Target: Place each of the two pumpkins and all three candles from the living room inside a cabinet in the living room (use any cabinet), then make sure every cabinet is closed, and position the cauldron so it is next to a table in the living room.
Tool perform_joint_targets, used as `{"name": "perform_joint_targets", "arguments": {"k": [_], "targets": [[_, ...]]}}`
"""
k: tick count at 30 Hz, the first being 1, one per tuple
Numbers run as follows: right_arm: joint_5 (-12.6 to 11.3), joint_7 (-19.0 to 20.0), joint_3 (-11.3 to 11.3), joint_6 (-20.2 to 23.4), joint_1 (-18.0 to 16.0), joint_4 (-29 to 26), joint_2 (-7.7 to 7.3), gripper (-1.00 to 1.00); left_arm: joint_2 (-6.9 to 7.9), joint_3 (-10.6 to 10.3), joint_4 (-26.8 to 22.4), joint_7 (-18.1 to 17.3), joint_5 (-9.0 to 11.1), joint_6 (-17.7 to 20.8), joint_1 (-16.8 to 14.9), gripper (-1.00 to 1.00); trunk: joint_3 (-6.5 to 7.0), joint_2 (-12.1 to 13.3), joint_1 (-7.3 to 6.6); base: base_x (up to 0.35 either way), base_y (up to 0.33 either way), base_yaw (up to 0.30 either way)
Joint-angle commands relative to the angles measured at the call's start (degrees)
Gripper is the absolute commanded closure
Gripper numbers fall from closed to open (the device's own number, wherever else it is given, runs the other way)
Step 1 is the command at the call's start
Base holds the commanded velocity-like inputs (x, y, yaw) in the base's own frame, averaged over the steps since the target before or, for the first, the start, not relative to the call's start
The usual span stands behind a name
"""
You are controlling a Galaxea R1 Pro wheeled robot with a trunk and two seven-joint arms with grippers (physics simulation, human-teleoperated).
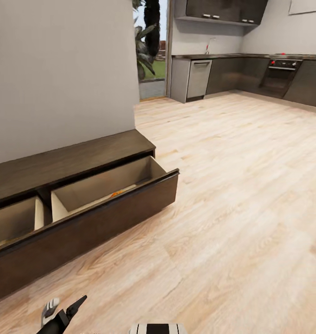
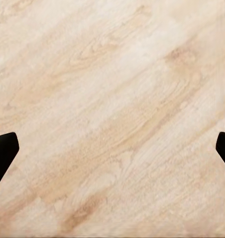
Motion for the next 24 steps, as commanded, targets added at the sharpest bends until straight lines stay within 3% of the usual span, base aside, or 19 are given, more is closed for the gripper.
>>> {"name": "perform_joint_targets", "arguments": {"k": [1, 24], "targets": [[0.6, 0.42, -0.27, 0.58, -0.23, 0.02, 0.1, -1.0, 0.07, -0.19, -0.03, -0.09, 0.61, 0.52, 0.01, -1.0, -0.04, -0.02, -0.03, -0.181, -0.264, -0.3], [0.68, 0.38, -0.19, 0.58, -0.26, 0.06, 0.31, -1.0, -0.02, -0.67, -0.03, 0.0, 0.61, 0.52, 0.01, -1.0, -0.04, -0.02, -0.03, -0.186, -0.266, -0.3]]}}
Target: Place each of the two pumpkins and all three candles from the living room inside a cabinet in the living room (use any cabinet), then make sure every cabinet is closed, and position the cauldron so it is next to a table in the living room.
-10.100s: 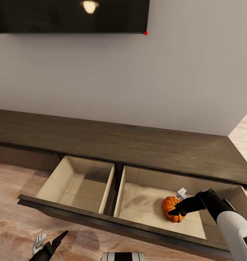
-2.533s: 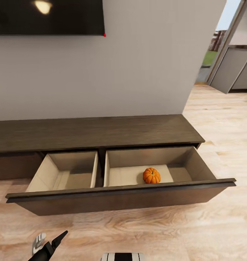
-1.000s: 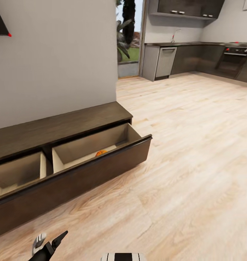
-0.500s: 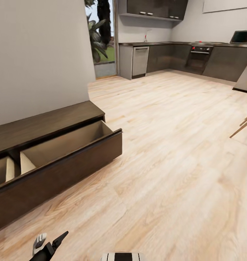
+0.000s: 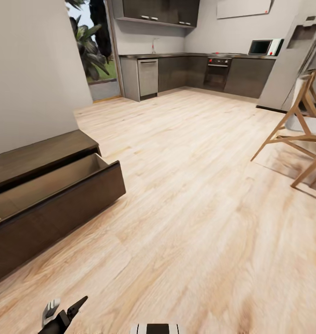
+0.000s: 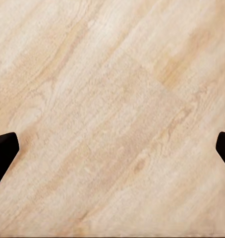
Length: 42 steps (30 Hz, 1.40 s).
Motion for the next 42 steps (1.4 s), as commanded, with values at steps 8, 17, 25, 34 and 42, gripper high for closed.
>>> {"name": "perform_joint_targets", "arguments": {"k": [8, 17, 25, 34, 42], "targets": [[0.6, 0.38, -0.3, -0.06, -0.19, 0.31, 0.19, -1.0, 0.07, -0.19, -0.03, -0.09, 0.62, 0.52, 0.01, -1.0, -0.04, -0.02, -0.03, -0.186, -0.261, -0.174], [0.52, 0.37, -0.28, -1.05, -0.18, 1.52, 0.22, -1.0, 0.07, -0.19, -0.03, -0.09, 0.64, 0.52, 0.01, -1.0, -0.04, -0.02, -0.03, -0.099, -0.131, -0.218], [0.51, 0.34, -0.28, -1.09, -0.15, 1.55, 0.26, -1.0, 0.07, -0.19, -0.03, -0.09, 0.63, 0.52, 0.01, -1.0, -0.04, -0.02, -0.03, -0.004, -0.005, -0.292], [0.43, 0.36, -0.34, -1.09, -0.18, 1.55, 0.3, -1.0, 0.07, -0.19, -0.03, -0.09, 0.6, 0.52, 0.01, -1.0, -0.04, -0.02, -0.03, 0.0, 0.0, -0.294], [0.43, 0.36, -0.35, -1.09, -0.19, 1.55, 0.29, -1.0, 0.07, -0.19, -0.03, -0.09, 0.61, 0.52, 0.01, -1.0, -0.04, -0.02, -0.03, 0.0, 0.0, -0.295]]}}
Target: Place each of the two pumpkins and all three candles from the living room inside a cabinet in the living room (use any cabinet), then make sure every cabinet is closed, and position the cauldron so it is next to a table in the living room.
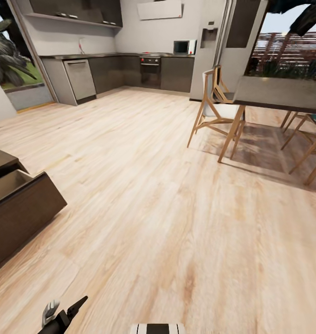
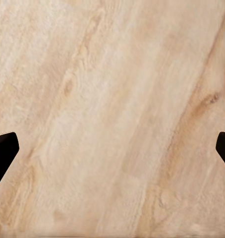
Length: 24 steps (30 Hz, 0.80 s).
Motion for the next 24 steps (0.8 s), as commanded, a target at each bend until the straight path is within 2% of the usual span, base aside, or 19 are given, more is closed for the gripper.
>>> {"name": "perform_joint_targets", "arguments": {"k": [1, 10, 24], "targets": [[0.6, 0.43, -0.26, 0.59, -0.22, 0.0, 0.08, -1.0, 0.06, -0.2, -0.01, -0.1, 0.61, 0.51, -0.01, -1.0, -0.04, -0.02, -0.01, 0.0, 0.0, -0.294], [0.62, 0.36, -0.23, 0.64, -0.22, 0.0, 0.1, -1.0, 0.06, -0.2, -0.01, -0.1, 0.6, 0.48, -0.01, -1.0, -0.04, -0.02, -0.01, -0.015, -0.022, -0.294], [0.69, 0.2, -0.17, 0.68, -0.25, 0.0, 0.25, -1.0, 0.06, -0.2, -0.01, -0.1, 0.6, 0.47, -0.01, -1.0, -0.04, -0.02, -0.01, -0.21, -0.217, -0.294]]}}
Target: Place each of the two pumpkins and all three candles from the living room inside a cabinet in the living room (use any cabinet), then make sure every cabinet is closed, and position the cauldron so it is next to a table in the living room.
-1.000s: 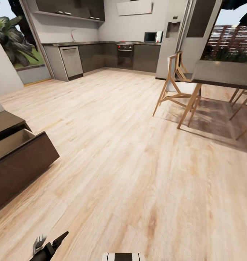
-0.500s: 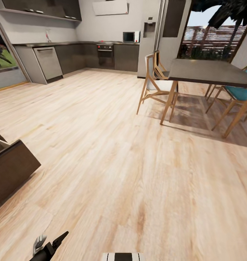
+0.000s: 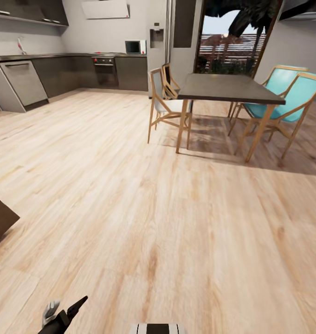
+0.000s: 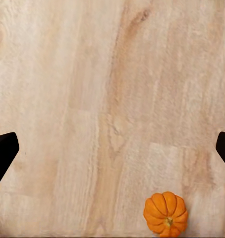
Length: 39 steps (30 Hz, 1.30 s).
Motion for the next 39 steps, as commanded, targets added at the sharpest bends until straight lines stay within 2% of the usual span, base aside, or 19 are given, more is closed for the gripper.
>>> {"name": "perform_joint_targets", "arguments": {"k": [1, 21, 32, 39], "targets": [[0.59, 0.4, -0.3, 0.59, -0.2, 0.01, 0.1, -1.0, 0.07, -0.19, -0.03, -0.09, 0.61, 0.52, 0.01, -1.0, -0.04, -0.02, -0.04, -0.249, -0.221, -0.295], [0.68, 0.37, -0.3, 0.59, -0.17, 0.1, 0.2, -1.0, 0.07, -0.19, -0.03, -0.09, 0.61, 0.52, 0.01, -1.0, -0.04, -0.02, -0.04, -0.246, -0.225, -0.294], [0.62, 0.41, -0.28, 0.59, -0.17, 0.1, 0.33, -1.0, 0.11, -0.19, -0.03, -0.09, 0.66, 0.56, 0.01, -1.0, -0.04, -0.02, -0.04, 0.003, -0.042, -0.097], [0.61, 0.37, -0.29, 0.59, -0.2, 0.1, 0.55, -1.0, 0.15, -0.19, -0.03, -0.09, 0.63, 0.56, 0.01, -1.0, -0.04, -0.02, -0.04, 0.086, -0.001, -0.255]]}}
